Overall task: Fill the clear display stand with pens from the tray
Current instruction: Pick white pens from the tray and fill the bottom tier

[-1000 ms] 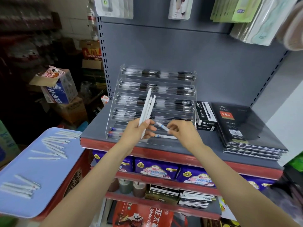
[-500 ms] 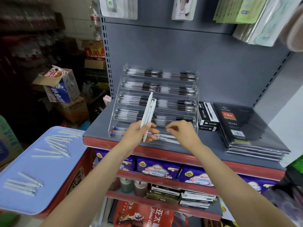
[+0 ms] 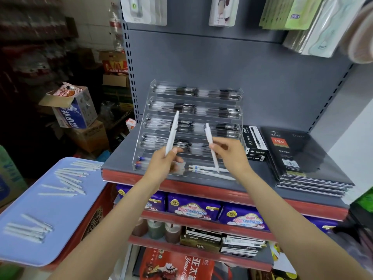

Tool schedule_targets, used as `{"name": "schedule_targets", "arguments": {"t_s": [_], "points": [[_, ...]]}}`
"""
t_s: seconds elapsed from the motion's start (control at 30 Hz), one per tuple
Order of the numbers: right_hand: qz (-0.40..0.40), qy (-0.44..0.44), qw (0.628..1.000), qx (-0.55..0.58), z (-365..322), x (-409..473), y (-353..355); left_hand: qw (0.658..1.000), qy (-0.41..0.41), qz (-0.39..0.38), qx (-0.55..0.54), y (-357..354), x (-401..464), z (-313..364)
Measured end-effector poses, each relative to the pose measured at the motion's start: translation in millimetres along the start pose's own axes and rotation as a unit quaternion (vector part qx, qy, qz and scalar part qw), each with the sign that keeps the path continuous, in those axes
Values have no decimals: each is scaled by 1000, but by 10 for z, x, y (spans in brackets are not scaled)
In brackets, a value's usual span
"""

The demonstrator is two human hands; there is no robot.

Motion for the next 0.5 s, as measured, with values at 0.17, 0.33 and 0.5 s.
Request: {"name": "schedule_targets", "arguments": {"t_s": [0.17, 0.33, 0.5], "points": [[-68, -15, 969, -238, 93, 77, -89, 999, -13, -14, 26, 0, 10, 7], [-165, -70, 919, -350, 244, 122, -196, 998, -2, -58, 17, -52, -8, 1], [-171, -80, 912, -364, 358, 116, -206, 997, -5, -75, 17, -53, -12, -13]]}}
Point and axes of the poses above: each hand's wrist, its own x-axis towards the middle knuckle, its own y-axis out of the back of the hand, z = x × y, the point moved 4 cm from there along x, towards the middle knuckle, and after that the axes turned 14 degrees about -z, right-handed, at the moved point
